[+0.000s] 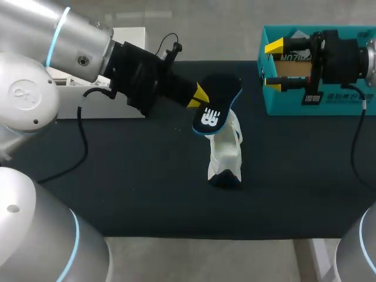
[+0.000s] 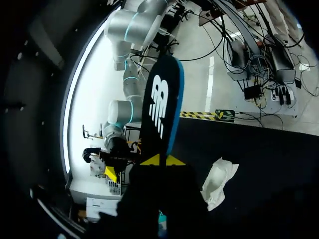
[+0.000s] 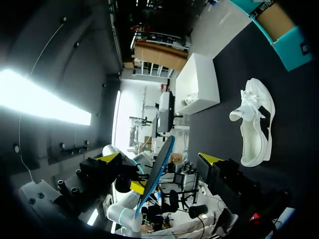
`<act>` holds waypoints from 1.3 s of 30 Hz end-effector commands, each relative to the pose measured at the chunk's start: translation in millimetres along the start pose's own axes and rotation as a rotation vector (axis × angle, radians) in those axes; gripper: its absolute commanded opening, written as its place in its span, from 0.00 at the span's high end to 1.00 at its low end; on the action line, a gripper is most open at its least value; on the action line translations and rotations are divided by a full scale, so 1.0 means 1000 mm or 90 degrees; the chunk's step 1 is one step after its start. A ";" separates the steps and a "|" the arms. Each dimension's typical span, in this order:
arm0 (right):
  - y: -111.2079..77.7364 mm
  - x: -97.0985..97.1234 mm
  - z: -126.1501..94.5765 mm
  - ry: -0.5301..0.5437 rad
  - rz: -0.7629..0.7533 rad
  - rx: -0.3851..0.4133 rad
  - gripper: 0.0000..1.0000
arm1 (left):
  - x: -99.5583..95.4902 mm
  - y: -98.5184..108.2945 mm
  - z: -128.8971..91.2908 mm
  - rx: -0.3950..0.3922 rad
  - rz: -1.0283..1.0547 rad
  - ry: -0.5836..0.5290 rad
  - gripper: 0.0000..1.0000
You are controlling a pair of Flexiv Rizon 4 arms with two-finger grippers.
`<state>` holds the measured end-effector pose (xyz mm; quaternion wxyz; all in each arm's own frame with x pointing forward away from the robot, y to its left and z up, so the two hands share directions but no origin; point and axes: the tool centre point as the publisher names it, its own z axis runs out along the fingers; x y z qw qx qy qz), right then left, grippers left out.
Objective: Take the shoe out of the shoebox, open the shoe tongue, remove and reinsert the insole, then place the shoe into the shoebox
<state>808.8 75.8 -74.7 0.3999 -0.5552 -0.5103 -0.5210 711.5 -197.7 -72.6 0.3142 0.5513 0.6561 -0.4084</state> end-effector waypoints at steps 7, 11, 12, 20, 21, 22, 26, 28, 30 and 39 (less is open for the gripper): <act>-0.017 0.003 0.023 0.017 -0.024 -0.019 0.00 | -0.011 0.020 0.032 -0.081 0.142 -0.034 1.00; -0.019 0.003 0.030 0.007 -0.033 -0.013 0.00 | -0.020 0.026 0.043 -0.102 0.097 -0.051 1.00; -0.019 0.003 0.031 0.007 -0.033 -0.013 0.02 | -0.021 0.027 0.045 -0.103 0.089 -0.055 1.00; -0.018 0.002 0.036 0.007 -0.038 -0.004 0.58 | -0.026 0.030 0.055 -0.097 0.099 -0.041 1.00; -0.018 0.002 0.036 0.007 -0.038 -0.004 0.67 | -0.027 0.031 0.055 -0.100 0.102 -0.034 1.00; -0.018 0.002 0.036 0.008 -0.038 -0.004 0.77 | -0.027 0.032 0.056 -0.100 0.108 -0.032 1.00; -0.018 -0.001 0.037 0.010 -0.030 -0.001 0.97 | -0.030 0.034 0.058 -0.113 0.113 -0.028 1.00; -0.018 -0.003 0.038 0.011 -0.023 0.002 1.00 | -0.032 0.035 0.058 -0.119 0.121 -0.026 1.00; -0.019 -0.004 0.039 0.015 -0.019 0.006 1.00 | -0.032 0.036 0.059 -0.127 0.119 -0.022 1.00; -0.019 -0.006 0.040 0.026 -0.009 0.014 1.00 | -0.028 0.039 0.051 -0.137 0.108 0.013 0.00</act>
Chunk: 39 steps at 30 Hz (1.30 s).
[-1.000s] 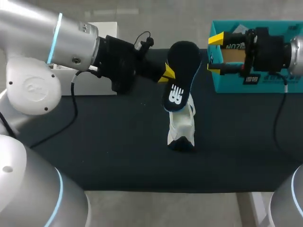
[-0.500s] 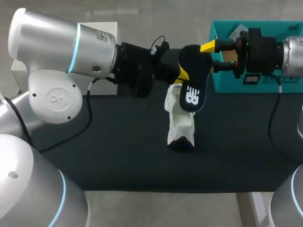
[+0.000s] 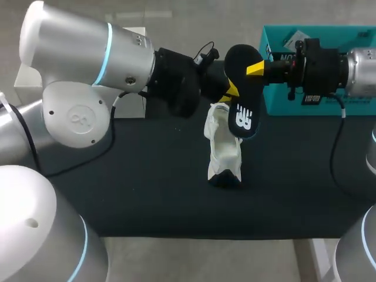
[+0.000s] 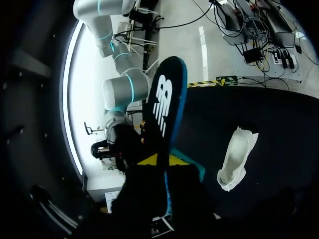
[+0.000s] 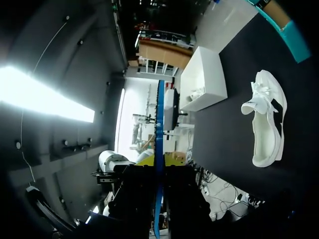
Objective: Take the shoe out of the shoebox, open the shoe tongue, remove and reinsert the insole, then place the shoe into the shoebox
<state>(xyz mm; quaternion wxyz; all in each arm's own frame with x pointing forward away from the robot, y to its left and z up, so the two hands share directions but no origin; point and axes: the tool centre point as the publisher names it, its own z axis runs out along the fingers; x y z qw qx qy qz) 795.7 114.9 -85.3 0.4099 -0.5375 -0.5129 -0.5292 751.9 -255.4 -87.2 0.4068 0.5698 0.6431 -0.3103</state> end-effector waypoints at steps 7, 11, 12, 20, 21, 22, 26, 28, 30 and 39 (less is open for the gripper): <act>0.004 -0.010 0.005 0.003 0.008 0.006 1.00 | -0.014 0.008 -0.025 0.007 0.000 0.144 0.00; 0.004 -0.019 0.010 -0.018 0.011 0.018 1.00 | -0.023 0.012 -0.031 0.023 0.030 0.224 0.00; 0.003 -0.020 0.011 -0.018 0.015 0.022 1.00 | -0.025 0.012 -0.032 0.031 0.032 0.244 0.00; -0.003 -0.028 0.021 -0.011 0.033 0.045 1.00 | -0.043 0.027 -0.048 0.064 0.087 0.495 0.00; -0.003 -0.029 0.022 -0.011 0.034 0.046 1.00 | -0.046 0.028 -0.052 0.067 0.091 0.544 0.00; -0.004 -0.030 0.022 -0.010 0.035 0.047 1.00 | -0.048 0.029 -0.054 0.065 0.098 0.570 0.00; -0.006 -0.032 0.024 -0.007 0.041 0.047 1.00 | -0.059 0.032 -0.055 0.063 0.109 0.635 0.00; -0.006 -0.033 0.025 -0.006 0.041 0.045 1.00 | -0.061 0.032 -0.054 0.066 0.111 0.643 0.00; -0.007 -0.033 0.025 -0.005 0.041 0.044 1.00 | -0.063 0.032 -0.051 0.070 0.124 0.640 0.00; -0.008 -0.033 0.026 0.000 0.039 0.037 1.00 | -0.058 0.031 -0.047 0.053 0.133 0.613 0.00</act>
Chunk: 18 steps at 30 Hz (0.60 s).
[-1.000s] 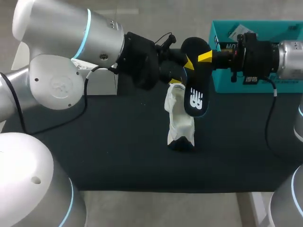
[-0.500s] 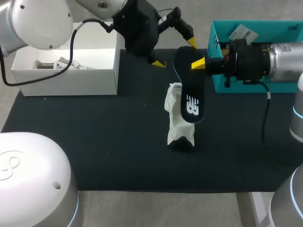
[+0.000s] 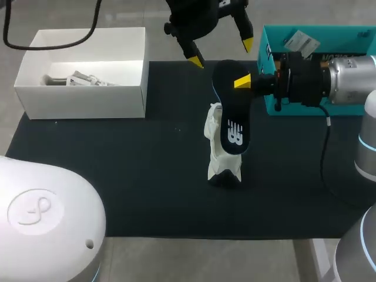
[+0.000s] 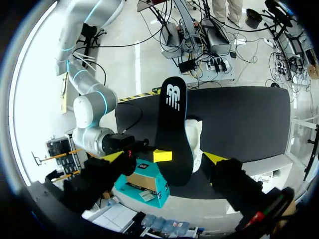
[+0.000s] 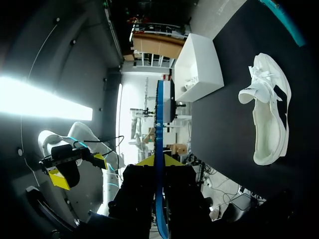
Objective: Take the shoe out of the shoebox, open the shoe tongue, remove and reinsert the insole, then place the shoe into the shoebox
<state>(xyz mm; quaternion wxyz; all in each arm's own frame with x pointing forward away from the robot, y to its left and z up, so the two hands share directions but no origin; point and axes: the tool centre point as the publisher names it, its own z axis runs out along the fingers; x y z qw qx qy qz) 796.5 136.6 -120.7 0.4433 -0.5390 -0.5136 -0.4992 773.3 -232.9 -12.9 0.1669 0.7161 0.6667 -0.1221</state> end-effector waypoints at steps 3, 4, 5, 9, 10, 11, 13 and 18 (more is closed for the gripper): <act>-0.001 -0.001 0.001 0.002 0.001 -0.008 1.00 | -0.004 0.004 0.002 -0.031 -0.006 0.201 0.00; -0.001 -0.001 0.001 0.004 0.000 -0.007 1.00 | -0.004 0.005 0.002 -0.030 -0.009 0.202 0.00; -0.001 0.000 0.002 0.005 0.000 -0.006 1.00 | -0.003 0.005 0.002 -0.031 -0.010 0.203 0.00; -0.001 0.000 0.005 0.014 0.005 0.005 1.00 | -0.003 0.005 0.002 -0.028 -0.017 0.200 0.00; -0.001 -0.001 0.006 0.014 0.005 0.006 1.00 | -0.003 0.005 0.002 -0.028 -0.017 0.198 0.00; -0.001 -0.001 0.006 0.014 0.005 0.007 1.00 | -0.003 0.005 0.002 -0.028 -0.020 0.196 0.00; -0.001 -0.001 0.006 0.013 0.006 0.007 1.00 | -0.002 0.004 0.002 -0.029 -0.019 0.197 0.00; -0.002 -0.002 0.005 0.014 0.008 0.003 1.00 | -0.002 0.004 0.002 -0.031 -0.023 0.191 0.00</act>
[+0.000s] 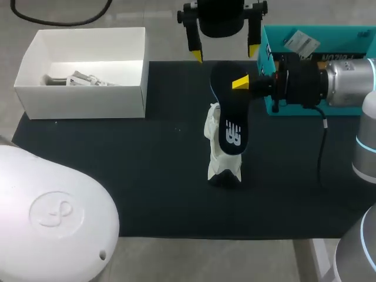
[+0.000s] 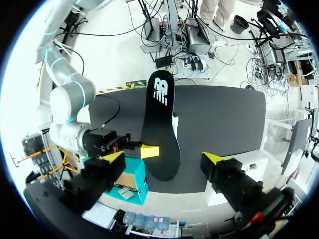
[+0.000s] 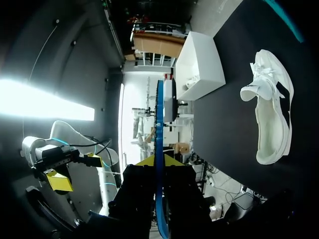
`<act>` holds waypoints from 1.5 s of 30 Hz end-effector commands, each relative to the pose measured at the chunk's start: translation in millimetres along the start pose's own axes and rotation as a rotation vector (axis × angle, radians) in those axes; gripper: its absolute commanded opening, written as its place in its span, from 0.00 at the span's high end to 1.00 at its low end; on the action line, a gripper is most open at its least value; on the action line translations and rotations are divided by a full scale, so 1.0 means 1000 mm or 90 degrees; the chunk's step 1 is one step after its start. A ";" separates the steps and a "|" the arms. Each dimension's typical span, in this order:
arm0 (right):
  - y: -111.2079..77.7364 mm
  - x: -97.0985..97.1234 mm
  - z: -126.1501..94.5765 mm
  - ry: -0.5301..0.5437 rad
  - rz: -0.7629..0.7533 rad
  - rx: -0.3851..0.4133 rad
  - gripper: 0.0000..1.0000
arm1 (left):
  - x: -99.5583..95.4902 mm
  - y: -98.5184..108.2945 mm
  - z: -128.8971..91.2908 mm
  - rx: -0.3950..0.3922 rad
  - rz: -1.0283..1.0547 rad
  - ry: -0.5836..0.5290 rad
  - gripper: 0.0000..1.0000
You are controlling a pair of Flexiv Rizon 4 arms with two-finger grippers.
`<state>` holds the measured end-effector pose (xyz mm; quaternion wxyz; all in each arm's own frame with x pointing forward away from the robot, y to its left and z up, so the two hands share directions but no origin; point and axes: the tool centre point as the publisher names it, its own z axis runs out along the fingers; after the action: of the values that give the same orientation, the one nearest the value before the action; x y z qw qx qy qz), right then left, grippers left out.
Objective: Take the shoe out of the shoebox, open the shoe tongue, remove and reinsert the insole, then place the shoe into the shoebox
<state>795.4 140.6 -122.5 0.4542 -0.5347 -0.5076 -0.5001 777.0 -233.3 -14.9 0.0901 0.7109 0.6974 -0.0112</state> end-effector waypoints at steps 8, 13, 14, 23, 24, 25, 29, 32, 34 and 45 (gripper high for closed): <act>0.002 -0.001 0.001 0.010 0.001 -0.004 1.00 | -0.007 -0.004 0.000 -0.006 -0.001 -0.006 0.00; 0.001 -0.002 0.000 0.012 0.001 0.001 1.00 | -0.007 -0.004 0.000 -0.009 -0.004 -0.009 0.00; 0.002 -0.002 0.000 0.012 0.001 0.002 1.00 | -0.007 -0.004 0.000 -0.010 -0.005 -0.010 0.00; 0.002 -0.002 -0.001 0.012 -0.002 0.012 1.00 | -0.012 -0.007 0.001 -0.011 0.000 -0.049 0.00; 0.002 -0.002 -0.001 0.012 -0.002 0.013 1.00 | -0.012 -0.007 0.002 -0.014 0.003 -0.066 0.00; 0.002 -0.002 -0.001 0.011 -0.002 0.013 1.00 | -0.013 -0.005 0.003 -0.018 0.007 -0.095 0.00; 0.001 -0.002 -0.004 0.011 -0.002 0.008 1.00 | -0.012 -0.006 0.012 -0.038 -0.040 -0.289 0.00; 0.002 -0.001 -0.007 0.014 -0.003 0.000 1.00 | 0.002 -0.013 0.023 -0.042 -0.099 -0.407 0.00; 0.003 -0.001 -0.008 0.014 -0.003 -0.003 1.00 | 0.010 -0.015 0.029 -0.055 -0.126 -0.477 0.00; 0.003 -0.001 -0.010 0.008 -0.001 -0.006 1.00 | 0.028 0.007 0.011 -0.029 -0.129 -0.730 0.00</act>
<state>799.6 130.0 -122.7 0.4565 -0.5303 -0.5044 -0.5059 781.6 -229.6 -22.2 0.2525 0.6264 0.7188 -0.1648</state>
